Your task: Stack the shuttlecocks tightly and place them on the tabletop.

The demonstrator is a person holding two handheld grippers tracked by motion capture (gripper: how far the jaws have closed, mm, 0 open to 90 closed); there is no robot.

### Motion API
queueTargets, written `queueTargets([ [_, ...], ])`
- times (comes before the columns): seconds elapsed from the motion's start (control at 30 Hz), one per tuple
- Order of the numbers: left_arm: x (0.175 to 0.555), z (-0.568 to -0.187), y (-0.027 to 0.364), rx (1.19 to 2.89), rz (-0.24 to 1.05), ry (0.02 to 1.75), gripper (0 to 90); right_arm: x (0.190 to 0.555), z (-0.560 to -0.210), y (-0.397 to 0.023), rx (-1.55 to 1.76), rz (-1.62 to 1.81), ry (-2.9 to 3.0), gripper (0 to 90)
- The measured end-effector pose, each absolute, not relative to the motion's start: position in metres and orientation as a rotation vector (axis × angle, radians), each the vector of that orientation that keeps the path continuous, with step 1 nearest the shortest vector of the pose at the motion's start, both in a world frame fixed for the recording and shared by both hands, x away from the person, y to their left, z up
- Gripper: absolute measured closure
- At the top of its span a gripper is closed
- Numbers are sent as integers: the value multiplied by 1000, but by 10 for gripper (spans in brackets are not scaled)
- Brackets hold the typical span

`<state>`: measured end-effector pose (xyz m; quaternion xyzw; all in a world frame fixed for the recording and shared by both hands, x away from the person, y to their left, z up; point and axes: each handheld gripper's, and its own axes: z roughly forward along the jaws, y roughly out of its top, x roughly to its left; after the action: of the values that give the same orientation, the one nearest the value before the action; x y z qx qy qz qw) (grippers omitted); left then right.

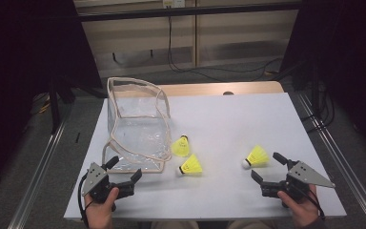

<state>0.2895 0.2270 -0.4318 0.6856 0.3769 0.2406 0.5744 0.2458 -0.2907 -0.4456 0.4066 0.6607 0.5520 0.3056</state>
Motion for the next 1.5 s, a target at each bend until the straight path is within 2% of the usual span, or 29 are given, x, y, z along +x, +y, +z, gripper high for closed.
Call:
queueTargets([
  [1.03,282,-428,194,1622,406,828,26,246,-446,-289,1056,1462,1777,6],
  [1.5,279,-433,178,1685,352,801,28,246,-445,-288,1047,1462,1780,6],
])
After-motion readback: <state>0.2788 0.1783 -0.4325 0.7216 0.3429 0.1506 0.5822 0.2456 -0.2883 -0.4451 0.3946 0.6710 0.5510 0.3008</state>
